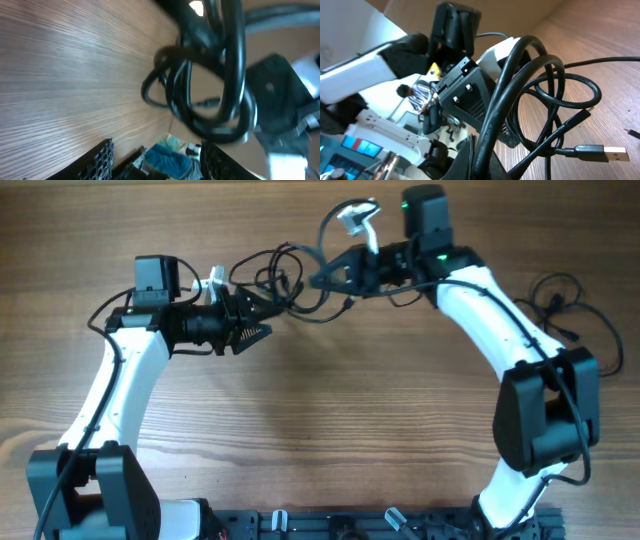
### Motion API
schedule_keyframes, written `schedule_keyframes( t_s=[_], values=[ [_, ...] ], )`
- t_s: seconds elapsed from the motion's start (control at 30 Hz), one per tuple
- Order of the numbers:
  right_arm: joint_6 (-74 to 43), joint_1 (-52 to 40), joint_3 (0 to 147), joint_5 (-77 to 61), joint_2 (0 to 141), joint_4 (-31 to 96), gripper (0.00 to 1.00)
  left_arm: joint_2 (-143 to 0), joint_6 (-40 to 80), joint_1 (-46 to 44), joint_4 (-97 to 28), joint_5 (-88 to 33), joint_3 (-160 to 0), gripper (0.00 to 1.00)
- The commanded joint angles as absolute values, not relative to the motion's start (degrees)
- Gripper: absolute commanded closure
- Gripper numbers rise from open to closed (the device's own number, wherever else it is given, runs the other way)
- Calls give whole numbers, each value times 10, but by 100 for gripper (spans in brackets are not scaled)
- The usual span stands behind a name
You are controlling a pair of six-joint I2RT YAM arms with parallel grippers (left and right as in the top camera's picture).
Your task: Untangle cables
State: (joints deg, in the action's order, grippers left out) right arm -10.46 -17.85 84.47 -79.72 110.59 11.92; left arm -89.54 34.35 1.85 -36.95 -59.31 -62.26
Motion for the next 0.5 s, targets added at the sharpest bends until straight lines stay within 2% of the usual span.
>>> schedule_keyframes(
  t_s=[0.0,0.1,0.2,0.33,0.47],
  values=[
    [-75,-209,847,-732,1112,125,96,-885,398,16,-365,-520,-630,45],
    [-51,-227,847,-632,1112,158,96,-885,399,16,-356,-519,-630,48],
    [2,-231,847,-612,1112,196,96,-885,409,16,-325,-485,-630,67],
    [5,-231,847,-584,1112,197,96,-885,427,16,-328,-459,-630,69],
    [15,-231,847,-583,1112,202,96,-885,428,-4,-342,-383,-629,67]
  ],
)
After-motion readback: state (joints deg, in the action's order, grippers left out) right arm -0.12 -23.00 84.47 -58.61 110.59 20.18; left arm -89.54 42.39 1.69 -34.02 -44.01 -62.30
